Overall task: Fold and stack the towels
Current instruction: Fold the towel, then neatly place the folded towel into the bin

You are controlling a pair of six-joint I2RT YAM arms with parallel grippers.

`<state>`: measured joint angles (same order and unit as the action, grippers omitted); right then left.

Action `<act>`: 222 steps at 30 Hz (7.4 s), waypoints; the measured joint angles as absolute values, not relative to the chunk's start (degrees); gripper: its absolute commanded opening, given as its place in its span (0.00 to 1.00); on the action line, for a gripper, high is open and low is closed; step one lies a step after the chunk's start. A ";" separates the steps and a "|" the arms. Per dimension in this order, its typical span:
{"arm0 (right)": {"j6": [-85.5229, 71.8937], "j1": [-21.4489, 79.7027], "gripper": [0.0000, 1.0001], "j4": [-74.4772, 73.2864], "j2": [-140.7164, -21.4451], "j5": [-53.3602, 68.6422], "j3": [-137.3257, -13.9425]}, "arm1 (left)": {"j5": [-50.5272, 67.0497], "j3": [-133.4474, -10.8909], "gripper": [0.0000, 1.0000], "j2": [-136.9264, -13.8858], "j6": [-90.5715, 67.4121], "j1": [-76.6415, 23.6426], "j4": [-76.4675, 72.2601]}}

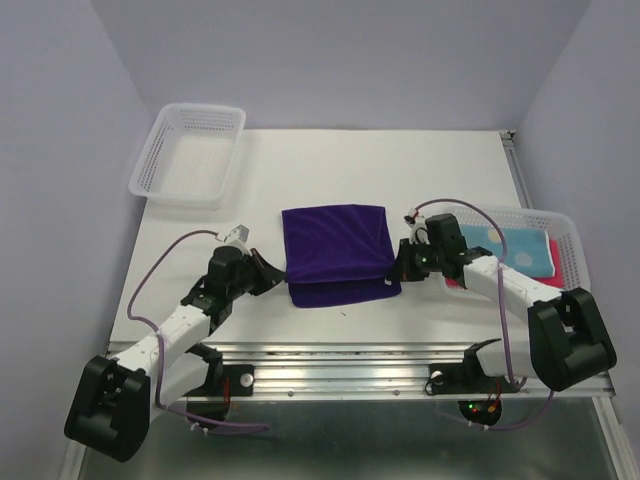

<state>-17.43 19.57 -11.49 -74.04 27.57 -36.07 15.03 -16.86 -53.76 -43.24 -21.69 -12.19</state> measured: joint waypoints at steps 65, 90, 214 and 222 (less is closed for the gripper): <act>-13.78 20.43 0.47 -26.15 -119.22 -3.51 -87.74 | 9.26 -69.69 0.48 -112.27 -30.41 -14.87 -4.01; -6.85 19.00 0.01 -27.00 -121.45 -1.67 -95.00 | 9.96 -70.54 0.00 -114.26 -29.12 -14.90 -5.08; -22.35 31.92 0.01 -27.14 -91.22 -12.05 -54.06 | -3.11 -27.16 0.99 -60.36 -39.16 -32.23 -0.62; -21.78 31.94 0.01 -42.74 -86.98 -26.70 -69.65 | -3.07 -27.16 0.99 -58.96 -38.02 -32.01 -0.78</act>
<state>-21.78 31.94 -42.74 -86.98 -26.70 -69.65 -3.07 -27.16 -58.96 -38.02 -32.01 -0.78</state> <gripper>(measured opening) 0.078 0.986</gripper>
